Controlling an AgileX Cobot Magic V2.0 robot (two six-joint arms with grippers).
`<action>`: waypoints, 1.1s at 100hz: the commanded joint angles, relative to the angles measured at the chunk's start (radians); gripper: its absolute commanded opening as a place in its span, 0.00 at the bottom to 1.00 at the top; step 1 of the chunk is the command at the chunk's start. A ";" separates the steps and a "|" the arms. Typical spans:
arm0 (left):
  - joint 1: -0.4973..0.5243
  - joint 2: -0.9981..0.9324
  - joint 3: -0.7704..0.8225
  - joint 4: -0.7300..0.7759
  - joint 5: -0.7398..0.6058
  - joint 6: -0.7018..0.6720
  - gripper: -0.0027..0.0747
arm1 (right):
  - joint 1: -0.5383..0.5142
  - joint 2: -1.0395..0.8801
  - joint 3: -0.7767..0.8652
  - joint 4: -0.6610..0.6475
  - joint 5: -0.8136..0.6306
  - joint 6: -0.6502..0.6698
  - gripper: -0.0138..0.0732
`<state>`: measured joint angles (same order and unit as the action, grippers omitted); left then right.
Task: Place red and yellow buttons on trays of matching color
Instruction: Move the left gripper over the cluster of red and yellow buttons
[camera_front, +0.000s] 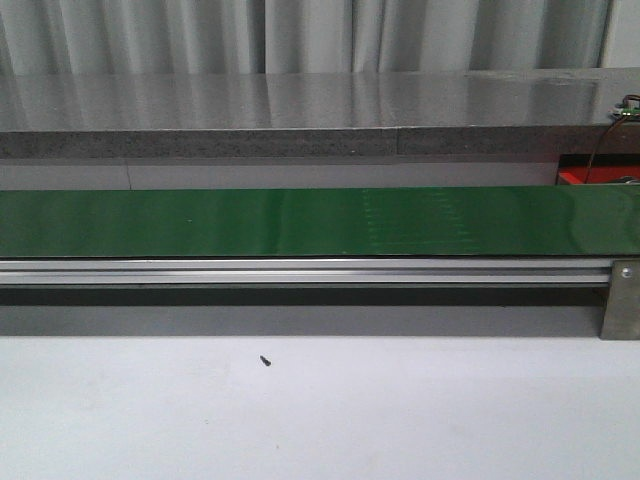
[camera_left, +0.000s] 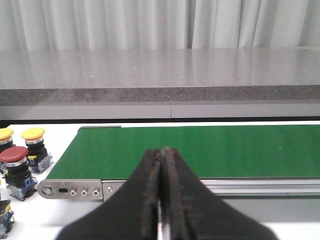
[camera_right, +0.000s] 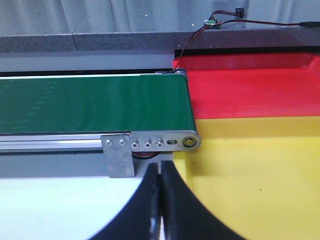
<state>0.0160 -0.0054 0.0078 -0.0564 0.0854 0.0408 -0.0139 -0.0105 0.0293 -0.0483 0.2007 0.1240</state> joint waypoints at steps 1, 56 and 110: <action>-0.001 -0.034 0.041 -0.005 -0.076 -0.011 0.01 | 0.001 -0.019 -0.019 -0.011 -0.081 0.001 0.08; -0.001 -0.024 -0.104 -0.087 0.004 -0.011 0.01 | 0.001 -0.019 -0.019 -0.011 -0.081 0.001 0.08; -0.001 0.557 -0.716 -0.078 0.756 -0.011 0.01 | 0.001 -0.019 -0.019 -0.011 -0.081 0.001 0.08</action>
<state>0.0160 0.4650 -0.6128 -0.1297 0.8058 0.0408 -0.0139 -0.0105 0.0293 -0.0483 0.2007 0.1240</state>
